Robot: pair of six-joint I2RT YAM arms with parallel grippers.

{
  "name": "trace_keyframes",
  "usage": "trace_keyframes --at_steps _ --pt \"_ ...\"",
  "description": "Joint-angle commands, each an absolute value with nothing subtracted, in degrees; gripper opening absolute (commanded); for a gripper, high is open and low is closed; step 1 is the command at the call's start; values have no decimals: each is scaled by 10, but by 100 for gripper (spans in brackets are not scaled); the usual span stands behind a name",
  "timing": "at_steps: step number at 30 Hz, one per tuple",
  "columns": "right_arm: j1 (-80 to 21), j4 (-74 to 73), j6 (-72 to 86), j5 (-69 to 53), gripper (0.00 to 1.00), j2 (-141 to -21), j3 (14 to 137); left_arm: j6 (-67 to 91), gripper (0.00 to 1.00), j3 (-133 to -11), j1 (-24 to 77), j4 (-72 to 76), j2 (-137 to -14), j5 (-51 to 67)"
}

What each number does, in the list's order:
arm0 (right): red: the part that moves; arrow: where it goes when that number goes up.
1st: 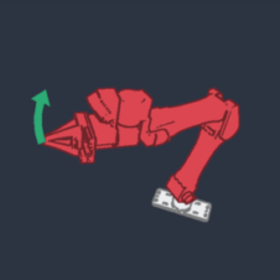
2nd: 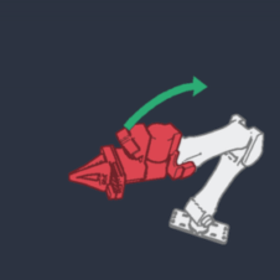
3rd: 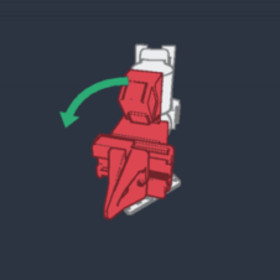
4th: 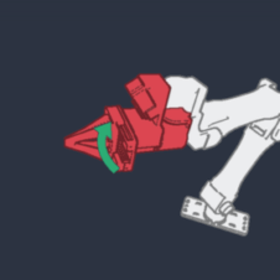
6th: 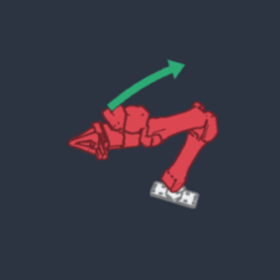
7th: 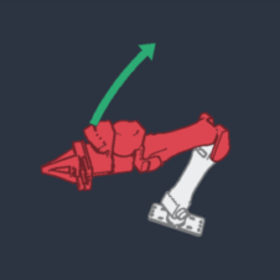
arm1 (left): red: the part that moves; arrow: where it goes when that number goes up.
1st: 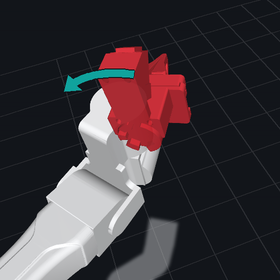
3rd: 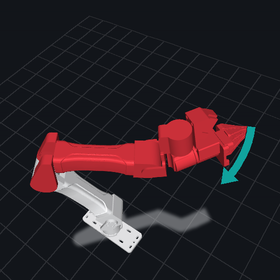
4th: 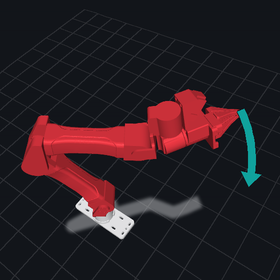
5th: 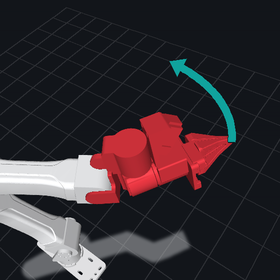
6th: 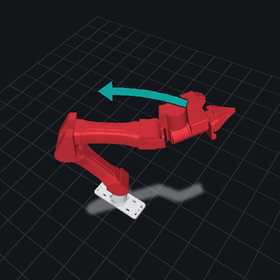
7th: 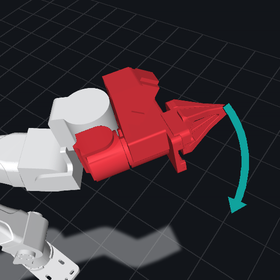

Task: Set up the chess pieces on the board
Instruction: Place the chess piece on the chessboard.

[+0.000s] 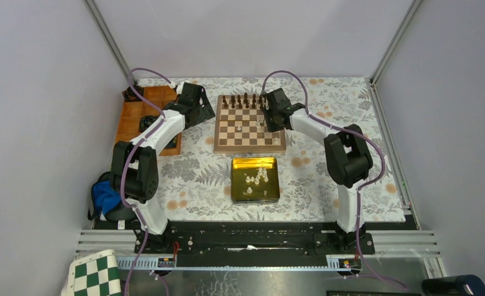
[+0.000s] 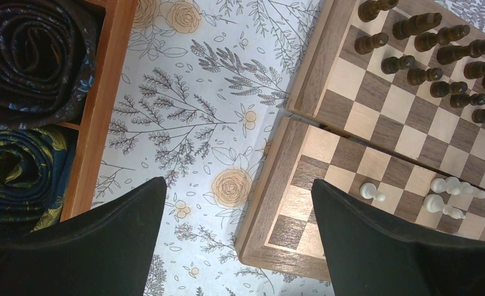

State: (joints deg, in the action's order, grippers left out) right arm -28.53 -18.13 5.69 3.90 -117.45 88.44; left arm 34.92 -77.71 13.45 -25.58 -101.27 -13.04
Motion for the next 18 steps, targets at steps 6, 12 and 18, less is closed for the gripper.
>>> trace_keyframes --at_steps 6,12,18 --pt "-313 -181 43 51 6 -1098 834 359 94 -763 139 -235 -986 -131" --pt "-323 -183 44 59 6 -1092 824 359 95 -760 141 -235 -983 -133" --pt "-325 -185 46 64 5 -1089 817 357 95 -757 141 -235 -979 -133"
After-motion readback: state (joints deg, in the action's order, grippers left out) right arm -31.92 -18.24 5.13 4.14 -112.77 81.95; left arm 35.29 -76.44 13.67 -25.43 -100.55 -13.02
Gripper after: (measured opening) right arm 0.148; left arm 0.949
